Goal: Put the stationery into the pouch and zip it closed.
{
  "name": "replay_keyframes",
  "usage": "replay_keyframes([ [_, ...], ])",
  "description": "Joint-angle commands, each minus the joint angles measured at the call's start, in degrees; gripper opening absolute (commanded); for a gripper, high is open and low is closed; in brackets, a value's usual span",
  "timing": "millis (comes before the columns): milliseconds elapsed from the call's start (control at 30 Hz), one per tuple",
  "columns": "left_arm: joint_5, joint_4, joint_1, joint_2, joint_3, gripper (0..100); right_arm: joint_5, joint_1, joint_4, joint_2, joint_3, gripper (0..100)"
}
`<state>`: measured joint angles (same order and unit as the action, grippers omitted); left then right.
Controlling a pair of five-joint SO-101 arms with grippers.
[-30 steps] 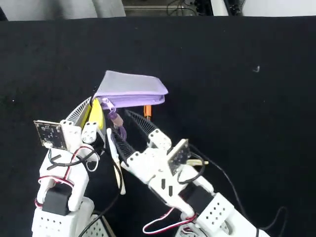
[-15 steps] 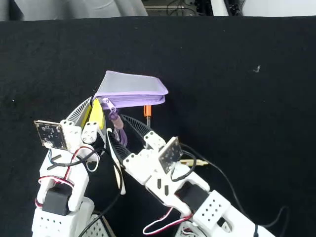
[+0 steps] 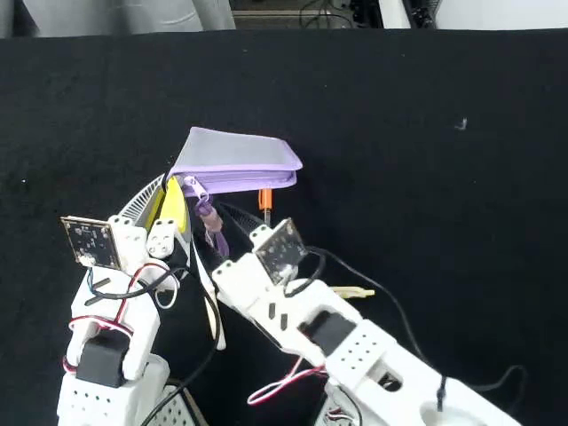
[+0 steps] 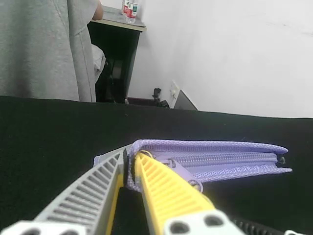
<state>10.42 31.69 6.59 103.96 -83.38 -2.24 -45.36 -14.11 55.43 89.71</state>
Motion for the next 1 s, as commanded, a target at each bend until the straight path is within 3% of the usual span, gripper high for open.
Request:
replay_keyframes([
  [0, 0.53, -1.32, 0.40, 0.62, 4.35, 3, 0.09, 1.67, -7.91, -5.85, -3.74, 16.9],
  [100, 0.53, -1.32, 0.40, 0.62, 4.26, 3, 0.18, 3.25, -7.82, -6.90, -4.70, 16.3],
  [300, 0.53, -1.32, 0.13, 0.62, 4.09, 3, 0.09, 4.31, -7.74, -6.73, -4.97, 2.0],
  [733, 0.09, -1.49, 0.04, 0.62, 2.68, 3, 1.23, 4.57, -7.38, -6.64, -4.88, 1.1],
  [967, 0.18, -1.76, -6.55, 0.62, 1.98, 3, 3.25, 5.45, 6.07, 2.07, -6.73, 1.1],
])
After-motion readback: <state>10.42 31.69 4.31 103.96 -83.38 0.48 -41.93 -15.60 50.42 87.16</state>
